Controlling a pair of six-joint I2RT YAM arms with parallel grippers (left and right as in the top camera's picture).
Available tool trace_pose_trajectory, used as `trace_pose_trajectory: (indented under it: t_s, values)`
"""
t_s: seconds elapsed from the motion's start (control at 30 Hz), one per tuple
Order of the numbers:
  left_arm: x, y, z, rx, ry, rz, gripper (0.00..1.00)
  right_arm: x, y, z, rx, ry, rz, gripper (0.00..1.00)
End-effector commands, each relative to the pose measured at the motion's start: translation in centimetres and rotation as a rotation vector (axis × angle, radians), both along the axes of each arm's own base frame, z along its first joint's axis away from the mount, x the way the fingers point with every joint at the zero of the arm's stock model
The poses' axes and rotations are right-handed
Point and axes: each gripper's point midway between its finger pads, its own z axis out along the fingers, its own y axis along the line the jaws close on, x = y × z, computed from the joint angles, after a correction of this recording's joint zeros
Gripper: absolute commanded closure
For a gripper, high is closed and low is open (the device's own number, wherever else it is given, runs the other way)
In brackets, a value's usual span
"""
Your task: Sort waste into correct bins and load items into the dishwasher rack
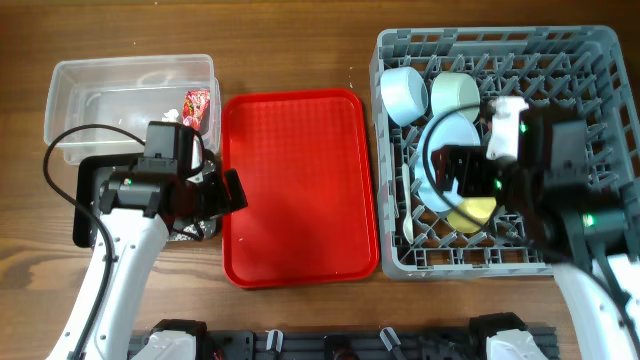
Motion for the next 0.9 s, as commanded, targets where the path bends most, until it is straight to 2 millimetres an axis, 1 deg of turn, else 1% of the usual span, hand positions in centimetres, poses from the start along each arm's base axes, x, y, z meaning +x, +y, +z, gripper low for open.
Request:
trace_pose_trajectory:
  t_s: [0.0, 0.07, 0.1, 0.13, 0.17, 0.23, 0.27, 0.57, 0.6, 0.67, 0.73, 0.8, 0.87]
  values:
    - [-1.7, -0.7, 1.0, 0.039, -0.108, -0.070, 0.00, -2.7, 0.1, -0.1, 0.044, -0.087, 0.012, 0.00]
    - [-2.8, -0.5, 2.9, 0.074, -0.279, -0.058, 0.00, -4.4, -0.1, -0.2, 0.059, -0.190, 0.013, 0.00]
    - [-3.4, -0.6, 3.7, 0.064, -0.343, -0.052, 0.00, -5.1, -0.2, -0.3, 0.062, -0.217, 0.013, 0.00]
    - [-4.2, -0.8, 5.0, 0.028, -0.446, -0.053, 0.00, -5.9, -0.5, -0.6, 0.058, -0.242, 0.004, 0.00]
    - [-4.6, -0.7, 6.0, 0.014, -0.497, -0.050, 0.00, -6.2, -0.5, -0.8, 0.059, -0.245, 0.004, 0.00]
    - [-4.7, -0.7, 7.7, -0.011, -0.591, -0.043, 0.00, -7.0, -0.3, -1.8, 0.089, -0.186, -0.006, 0.00]
    - [-4.9, -0.7, 8.1, -0.017, -0.612, -0.042, 0.00, -7.2, -0.3, -2.1, 0.097, -0.167, -0.018, 0.00]
    - [-4.9, -0.6, 8.2, -0.017, -0.616, -0.041, 0.00, -7.2, -0.3, -2.4, 0.097, -0.147, -0.021, 0.00]
    - [-4.9, -0.6, 8.2, -0.018, -0.616, -0.041, 0.00, -7.2, -1.0, -2.7, 0.056, -0.148, -0.041, 0.00]
    - [-4.9, -0.6, 8.2, -0.017, -0.616, -0.041, 0.00, -6.9, -1.5, -1.2, 0.034, -0.239, -0.042, 0.00]
    - [-4.9, -0.6, 8.2, -0.018, -0.616, -0.041, 0.00, -7.5, -1.5, 0.7, -0.001, -0.368, 0.004, 0.00]
    - [-4.9, -0.6, 8.2, -0.018, -0.616, -0.041, 0.00, -8.9, -2.0, 1.5, 0.004, -0.475, -0.011, 0.00]
    - [-4.9, -0.6, 8.2, -0.018, -0.616, -0.041, 0.00, -9.5, -2.2, 1.9, 0.016, -0.612, -0.025, 0.00]
